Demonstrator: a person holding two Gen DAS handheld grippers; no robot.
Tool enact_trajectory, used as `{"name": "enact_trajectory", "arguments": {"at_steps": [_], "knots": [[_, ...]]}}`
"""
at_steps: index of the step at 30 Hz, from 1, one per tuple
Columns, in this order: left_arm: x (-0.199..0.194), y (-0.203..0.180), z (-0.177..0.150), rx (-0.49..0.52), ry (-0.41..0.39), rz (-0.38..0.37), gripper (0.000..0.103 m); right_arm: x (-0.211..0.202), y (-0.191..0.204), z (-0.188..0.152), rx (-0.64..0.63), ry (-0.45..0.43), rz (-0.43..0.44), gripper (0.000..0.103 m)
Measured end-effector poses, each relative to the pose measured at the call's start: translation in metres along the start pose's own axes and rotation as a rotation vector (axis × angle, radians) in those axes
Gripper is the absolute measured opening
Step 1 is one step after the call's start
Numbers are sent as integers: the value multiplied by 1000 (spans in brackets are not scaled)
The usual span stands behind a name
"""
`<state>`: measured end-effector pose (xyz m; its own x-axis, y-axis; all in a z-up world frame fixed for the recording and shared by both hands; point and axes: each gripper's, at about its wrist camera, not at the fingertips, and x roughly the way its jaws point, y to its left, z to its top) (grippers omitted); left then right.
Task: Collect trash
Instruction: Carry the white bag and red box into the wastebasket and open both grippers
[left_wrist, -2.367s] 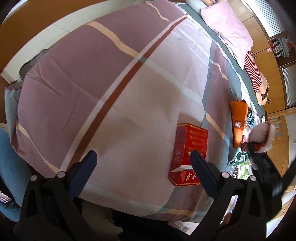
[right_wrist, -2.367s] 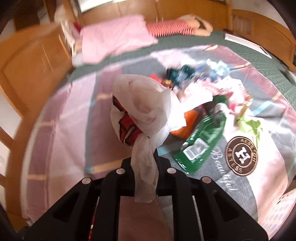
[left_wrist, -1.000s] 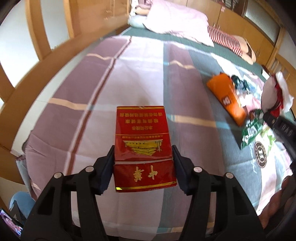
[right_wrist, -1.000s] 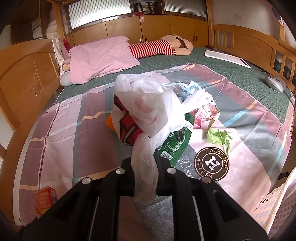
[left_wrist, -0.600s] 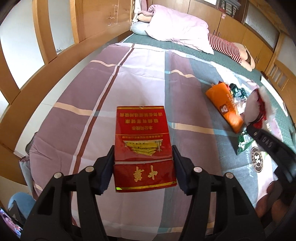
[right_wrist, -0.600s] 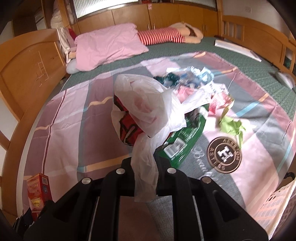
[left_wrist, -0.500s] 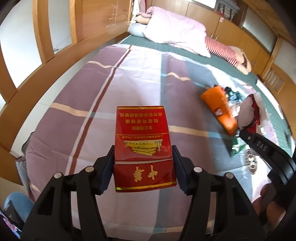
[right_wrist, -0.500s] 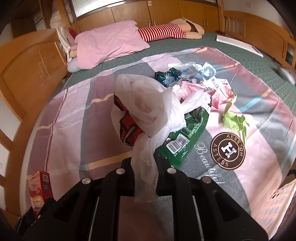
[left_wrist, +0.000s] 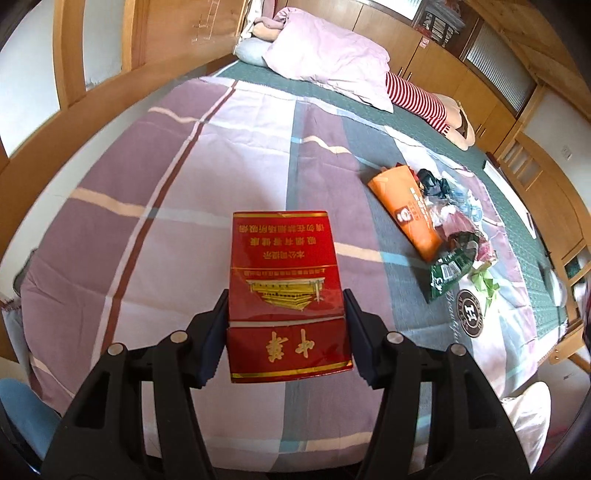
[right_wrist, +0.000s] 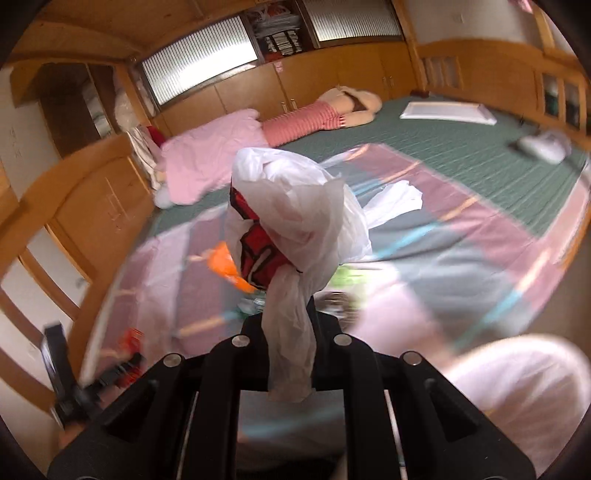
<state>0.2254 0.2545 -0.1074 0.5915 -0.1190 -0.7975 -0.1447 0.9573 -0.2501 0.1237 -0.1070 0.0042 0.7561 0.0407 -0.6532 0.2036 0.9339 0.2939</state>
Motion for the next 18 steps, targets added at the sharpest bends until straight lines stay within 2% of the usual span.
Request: {"name": "enact_trajectory", "arguments": {"at_steps": [5,8,9,10,11,12,14,16,17,18], "knots": [[1,3,-4,-32,8,-67,58,-11,-70,-32,10,166,-107,14],[-1,-5,-5,-38,8,-143,58,4,-93,-65,-22,347,-190,17],[-2,-11,-6,-42,13,-190,58,10,-98,-75,-26,410,-200,33],[-3,-16,-6,-42,19,-235,58,16,-104,-86,-29,491,-215,55],[-4,-26,-7,-30,28,-299,58,17,-109,-91,-24,518,-222,63],[-5,-36,-7,-12,37,-350,58,13,-112,-93,-17,517,-221,66],[-11,-62,-9,45,53,-457,58,-2,-118,-83,0,438,-229,66],[-19,-93,-16,107,78,-576,58,-27,-128,-64,57,300,-254,66],[-24,-108,-20,142,93,-627,59,-46,-134,-51,108,200,-254,67],[-29,-127,-27,189,115,-689,58,-57,-138,-44,131,149,-251,69]]}}
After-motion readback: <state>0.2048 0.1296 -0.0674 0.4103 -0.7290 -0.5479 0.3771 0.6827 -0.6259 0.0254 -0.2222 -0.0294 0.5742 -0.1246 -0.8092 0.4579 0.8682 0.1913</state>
